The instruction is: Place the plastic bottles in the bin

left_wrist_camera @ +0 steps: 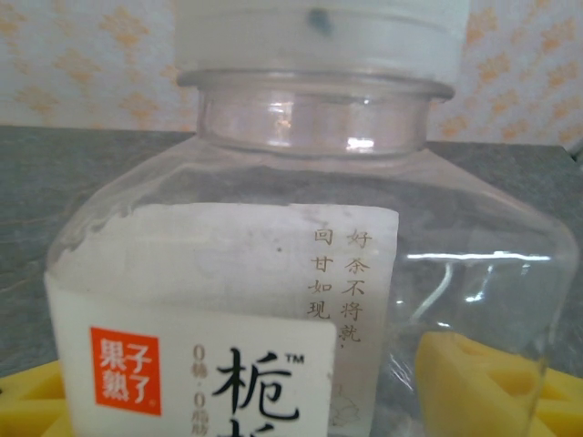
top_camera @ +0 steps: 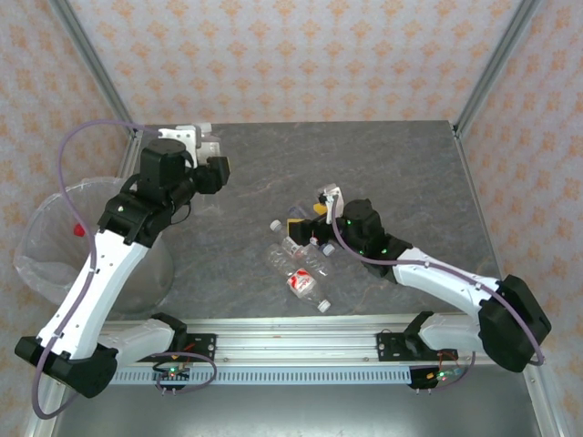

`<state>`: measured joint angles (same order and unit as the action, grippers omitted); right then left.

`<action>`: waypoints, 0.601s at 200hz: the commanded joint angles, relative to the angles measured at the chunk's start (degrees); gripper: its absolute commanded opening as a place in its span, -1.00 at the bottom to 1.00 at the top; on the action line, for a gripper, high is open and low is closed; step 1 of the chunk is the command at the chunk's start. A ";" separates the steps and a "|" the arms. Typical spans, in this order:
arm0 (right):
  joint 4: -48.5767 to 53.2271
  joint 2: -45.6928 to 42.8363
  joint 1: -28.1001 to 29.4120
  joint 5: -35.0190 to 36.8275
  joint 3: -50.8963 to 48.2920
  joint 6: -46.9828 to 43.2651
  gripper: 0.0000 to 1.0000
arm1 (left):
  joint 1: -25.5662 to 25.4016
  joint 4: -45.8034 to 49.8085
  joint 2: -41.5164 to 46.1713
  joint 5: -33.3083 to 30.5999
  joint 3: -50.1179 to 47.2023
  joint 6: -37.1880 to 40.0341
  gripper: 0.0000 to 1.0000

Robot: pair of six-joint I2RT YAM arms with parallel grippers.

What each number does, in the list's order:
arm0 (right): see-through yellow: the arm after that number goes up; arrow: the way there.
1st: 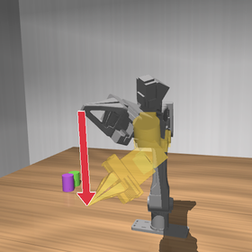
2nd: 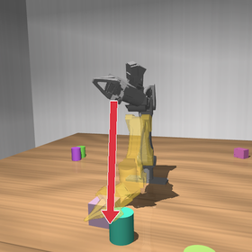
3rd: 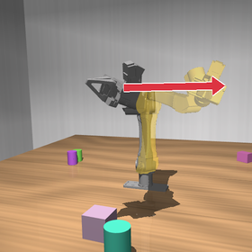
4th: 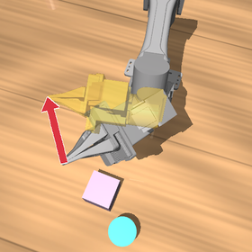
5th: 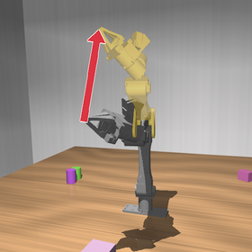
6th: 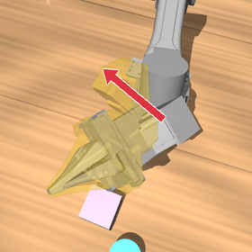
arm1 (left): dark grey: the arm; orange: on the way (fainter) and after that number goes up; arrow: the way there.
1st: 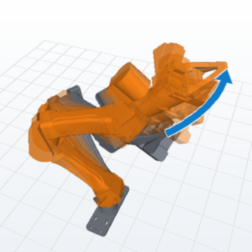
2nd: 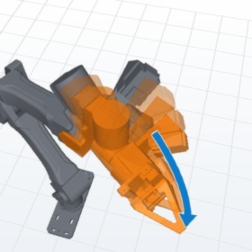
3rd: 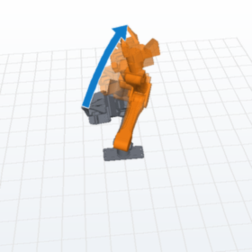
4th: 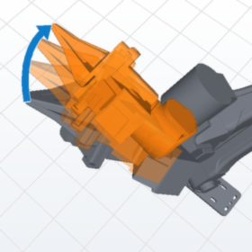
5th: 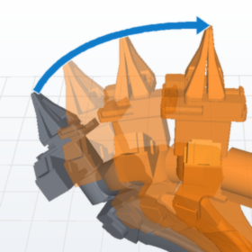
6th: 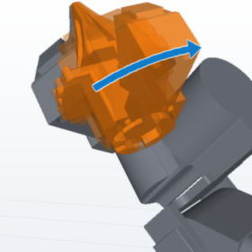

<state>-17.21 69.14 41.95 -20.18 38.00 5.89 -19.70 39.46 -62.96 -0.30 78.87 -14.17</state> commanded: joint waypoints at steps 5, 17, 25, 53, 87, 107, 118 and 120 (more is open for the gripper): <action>-1.94 0.51 -0.12 -0.48 2.16 -0.54 0.98 | 0.36 4.42 1.68 -9.29 3.13 -2.61 -1.00; -1.68 0.67 -0.15 -0.24 2.31 -0.39 0.98 | 0.37 7.19 1.87 -16.98 4.84 -4.48 -1.00; -1.54 0.64 -0.12 -0.11 2.29 -0.30 0.98 | 0.37 8.93 1.96 -21.37 6.00 -4.89 -1.00; -0.98 0.80 -0.12 0.24 2.35 -0.52 0.98 | 0.36 10.88 2.75 -28.10 7.84 -4.54 -1.00; -0.81 1.24 -0.11 0.62 2.78 -0.62 0.98 | 0.47 13.31 3.17 -36.26 9.43 -5.79 -1.00; -0.81 1.77 -0.12 0.37 3.06 -0.61 0.98 | 0.61 13.40 4.22 -43.33 9.12 -6.29 -1.00; -0.59 1.95 -0.12 0.32 3.21 -0.62 0.98 | 0.96 13.57 4.67 -46.39 8.92 -6.54 -1.00; -0.55 2.00 -0.12 0.28 3.22 -0.68 0.98 | 1.04 13.59 4.75 -46.86 8.89 -6.56 -1.00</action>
<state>-17.19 70.70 41.95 -20.14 38.92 5.89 -19.57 50.65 -59.77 -35.16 86.67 -19.00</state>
